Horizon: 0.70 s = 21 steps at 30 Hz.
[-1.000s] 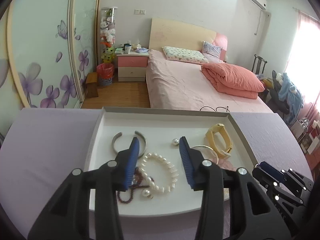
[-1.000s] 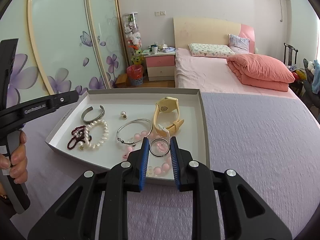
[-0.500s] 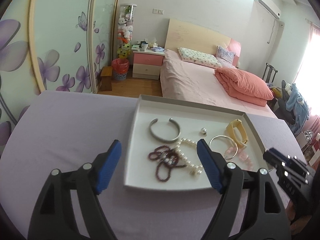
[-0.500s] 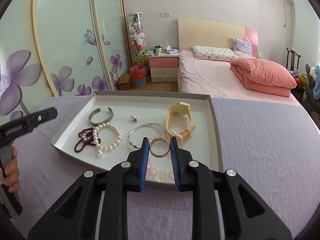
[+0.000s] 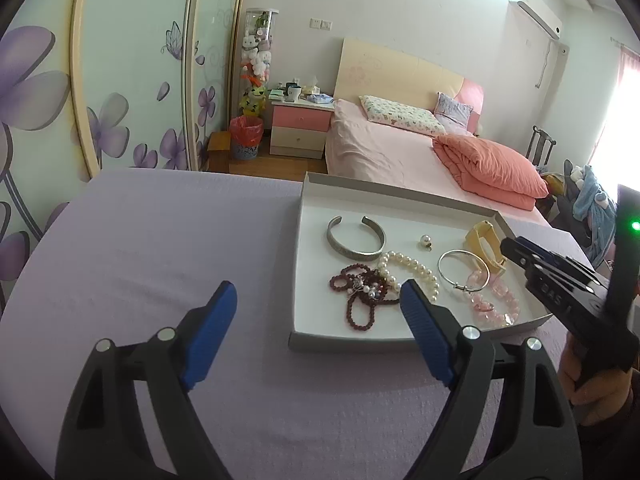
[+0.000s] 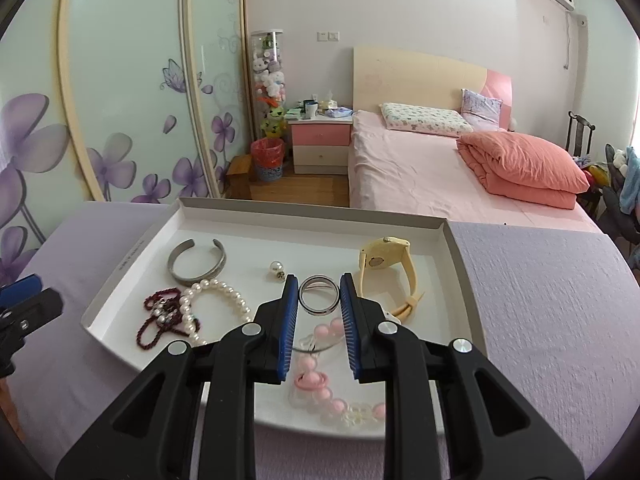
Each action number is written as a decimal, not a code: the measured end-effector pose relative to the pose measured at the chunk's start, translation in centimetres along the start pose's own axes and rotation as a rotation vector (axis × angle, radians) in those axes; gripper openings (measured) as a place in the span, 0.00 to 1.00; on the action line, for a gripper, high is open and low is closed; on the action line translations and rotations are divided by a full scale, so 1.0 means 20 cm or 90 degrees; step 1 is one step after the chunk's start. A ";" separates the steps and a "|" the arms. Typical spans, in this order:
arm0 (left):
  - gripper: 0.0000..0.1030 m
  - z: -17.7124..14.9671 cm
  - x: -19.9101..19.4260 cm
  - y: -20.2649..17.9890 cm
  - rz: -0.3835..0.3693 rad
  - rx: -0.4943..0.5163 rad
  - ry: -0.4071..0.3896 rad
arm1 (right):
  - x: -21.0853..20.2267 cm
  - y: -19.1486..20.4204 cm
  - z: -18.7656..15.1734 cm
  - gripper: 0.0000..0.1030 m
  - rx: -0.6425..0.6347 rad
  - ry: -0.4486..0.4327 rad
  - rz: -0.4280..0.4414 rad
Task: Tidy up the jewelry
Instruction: 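Lower the silver ring into the tray and open the right gripper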
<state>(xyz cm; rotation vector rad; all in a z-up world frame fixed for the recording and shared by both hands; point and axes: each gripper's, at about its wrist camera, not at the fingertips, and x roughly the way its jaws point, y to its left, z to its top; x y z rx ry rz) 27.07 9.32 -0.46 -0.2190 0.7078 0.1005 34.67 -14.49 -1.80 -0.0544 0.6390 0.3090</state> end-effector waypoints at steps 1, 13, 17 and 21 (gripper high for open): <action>0.81 0.00 0.00 0.00 0.000 0.000 0.001 | 0.01 0.00 0.00 0.22 0.002 0.002 -0.004; 0.81 -0.04 0.06 0.01 -0.011 0.001 0.014 | 0.10 -0.01 0.01 0.22 0.014 0.015 -0.028; 0.81 -0.04 0.07 0.01 -0.012 0.002 0.013 | 0.10 0.00 0.02 0.22 0.015 0.015 -0.026; 0.81 -0.04 0.09 0.02 -0.012 -0.001 0.015 | 0.13 0.01 0.04 0.23 0.017 0.015 -0.027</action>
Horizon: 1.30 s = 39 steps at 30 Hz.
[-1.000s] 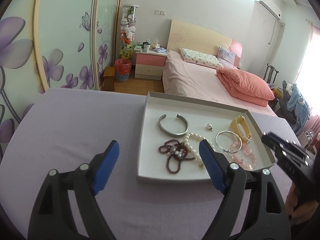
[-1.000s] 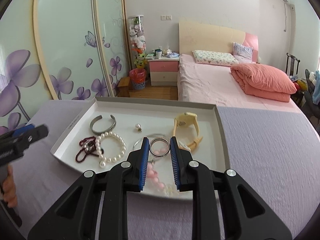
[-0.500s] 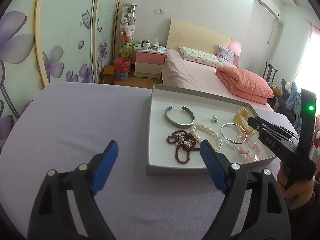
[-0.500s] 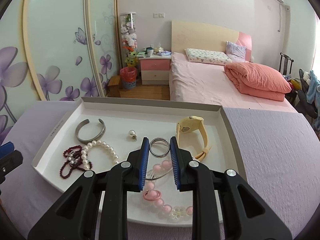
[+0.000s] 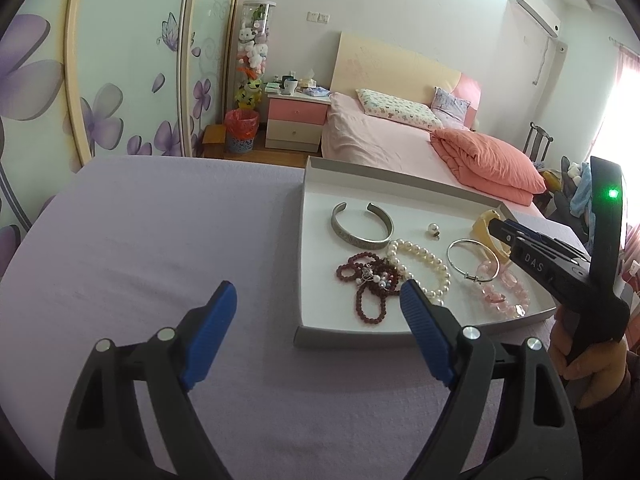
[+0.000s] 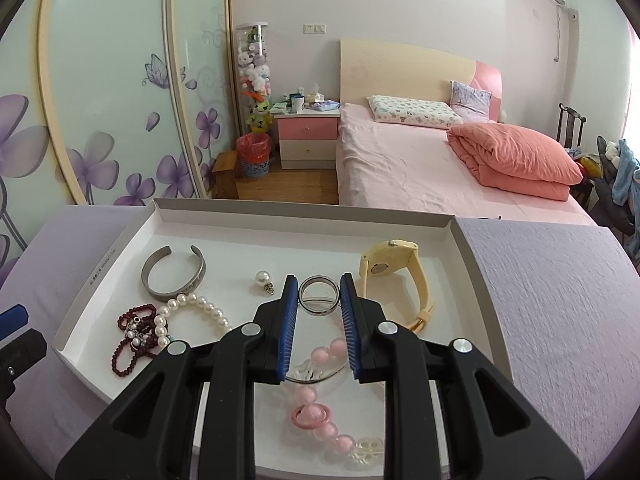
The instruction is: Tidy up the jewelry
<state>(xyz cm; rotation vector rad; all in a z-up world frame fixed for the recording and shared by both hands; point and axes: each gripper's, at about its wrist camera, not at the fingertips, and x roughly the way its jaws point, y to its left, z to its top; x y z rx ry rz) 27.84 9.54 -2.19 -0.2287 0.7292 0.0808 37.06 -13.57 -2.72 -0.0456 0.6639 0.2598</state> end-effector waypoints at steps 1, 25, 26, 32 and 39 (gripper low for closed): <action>0.81 0.00 0.01 0.00 0.000 -0.001 0.001 | 0.00 0.00 0.00 0.33 0.001 0.001 0.000; 0.89 -0.06 -0.01 0.01 0.005 -0.013 -0.006 | -0.16 -0.05 -0.06 0.91 0.027 -0.031 -0.002; 0.89 -0.06 -0.01 0.00 0.004 -0.013 -0.008 | -0.17 -0.06 -0.08 0.91 0.032 -0.030 0.000; 0.90 -0.10 -0.05 -0.05 -0.003 0.001 -0.017 | -0.29 -0.10 -0.17 0.96 0.055 -0.032 -0.002; 0.94 -0.17 -0.12 -0.10 -0.017 0.020 -0.031 | -0.43 -0.09 -0.25 0.99 0.041 -0.042 -0.014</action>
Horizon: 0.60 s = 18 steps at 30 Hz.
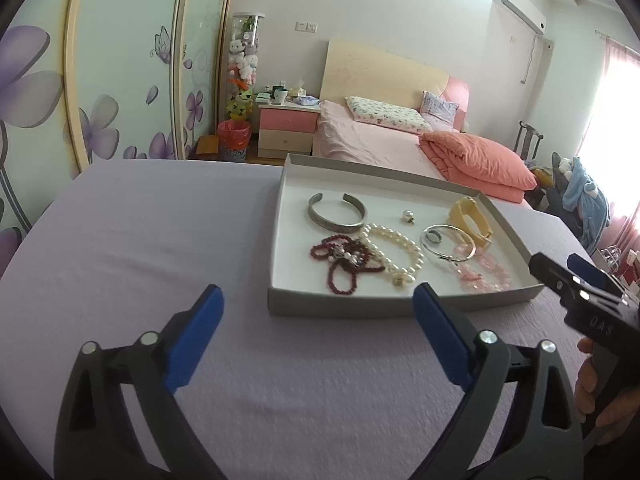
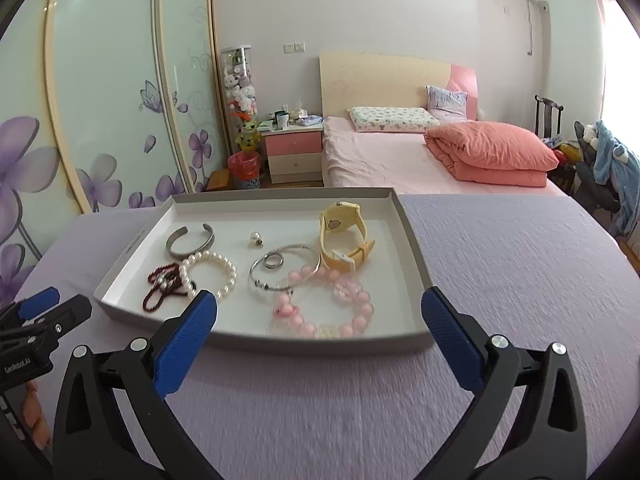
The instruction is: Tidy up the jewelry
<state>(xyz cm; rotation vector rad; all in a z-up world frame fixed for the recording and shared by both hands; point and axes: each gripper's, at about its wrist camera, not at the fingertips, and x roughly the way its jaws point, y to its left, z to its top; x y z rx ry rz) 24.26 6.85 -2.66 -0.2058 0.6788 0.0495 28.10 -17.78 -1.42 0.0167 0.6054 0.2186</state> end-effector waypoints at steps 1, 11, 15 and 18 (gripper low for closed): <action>0.94 -0.01 -0.01 0.00 -0.004 -0.001 -0.001 | -0.01 0.00 0.00 0.99 -0.001 -0.002 -0.001; 0.98 -0.06 -0.17 -0.12 -0.006 0.065 -0.058 | -0.14 0.03 -0.08 0.99 0.004 -0.030 0.005; 0.98 -0.06 -0.22 -0.16 -0.016 0.080 -0.079 | -0.17 0.03 -0.09 0.99 0.002 -0.042 0.006; 0.98 -0.06 -0.25 -0.17 -0.027 0.074 -0.085 | -0.21 0.03 -0.10 0.99 0.004 -0.044 0.011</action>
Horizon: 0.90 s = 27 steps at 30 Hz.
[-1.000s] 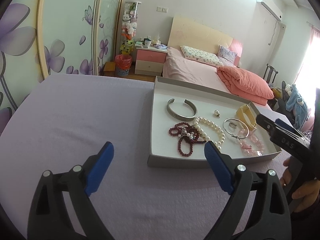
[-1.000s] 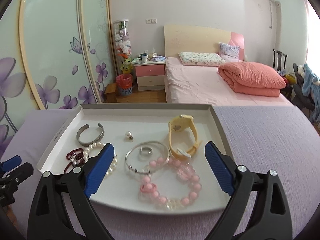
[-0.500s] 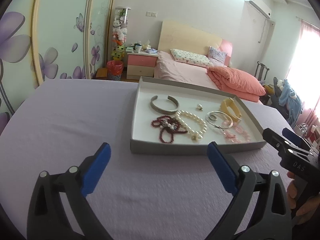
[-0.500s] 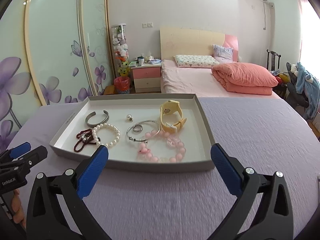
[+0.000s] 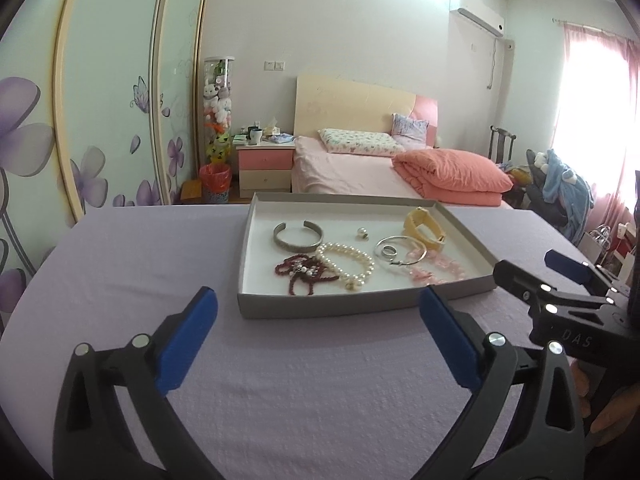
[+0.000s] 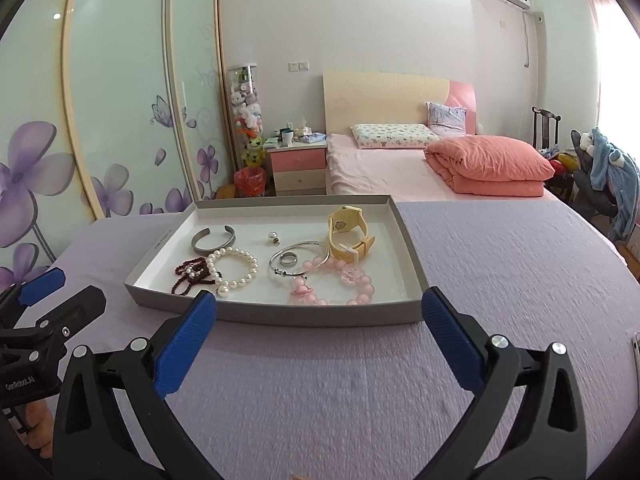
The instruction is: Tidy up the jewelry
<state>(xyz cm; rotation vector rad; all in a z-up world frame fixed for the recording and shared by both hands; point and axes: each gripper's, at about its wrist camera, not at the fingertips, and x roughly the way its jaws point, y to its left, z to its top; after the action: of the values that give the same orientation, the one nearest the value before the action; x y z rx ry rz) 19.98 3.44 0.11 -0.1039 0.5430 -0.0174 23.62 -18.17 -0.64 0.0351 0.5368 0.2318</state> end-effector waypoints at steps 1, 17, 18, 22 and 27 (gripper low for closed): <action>0.98 0.00 -0.01 0.00 -0.001 -0.002 -0.001 | -0.01 0.00 0.00 0.99 0.000 -0.002 0.001; 0.98 -0.04 -0.07 0.02 -0.015 -0.015 0.003 | -0.08 -0.01 -0.07 0.99 0.010 0.012 0.020; 0.98 -0.05 -0.07 0.02 -0.014 -0.015 0.003 | -0.08 -0.01 -0.07 0.99 0.009 0.013 0.019; 0.98 -0.05 -0.07 0.04 -0.014 -0.020 0.004 | -0.08 0.00 -0.07 0.99 0.009 0.012 0.018; 0.98 -0.04 -0.06 0.04 -0.016 -0.019 0.004 | -0.09 0.00 -0.08 0.99 0.007 0.009 0.021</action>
<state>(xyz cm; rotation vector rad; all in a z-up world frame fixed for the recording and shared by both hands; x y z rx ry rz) 18.47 4.13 -0.11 -0.1400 0.5491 -0.0337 21.36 -18.52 -1.05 0.0532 0.5521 0.2609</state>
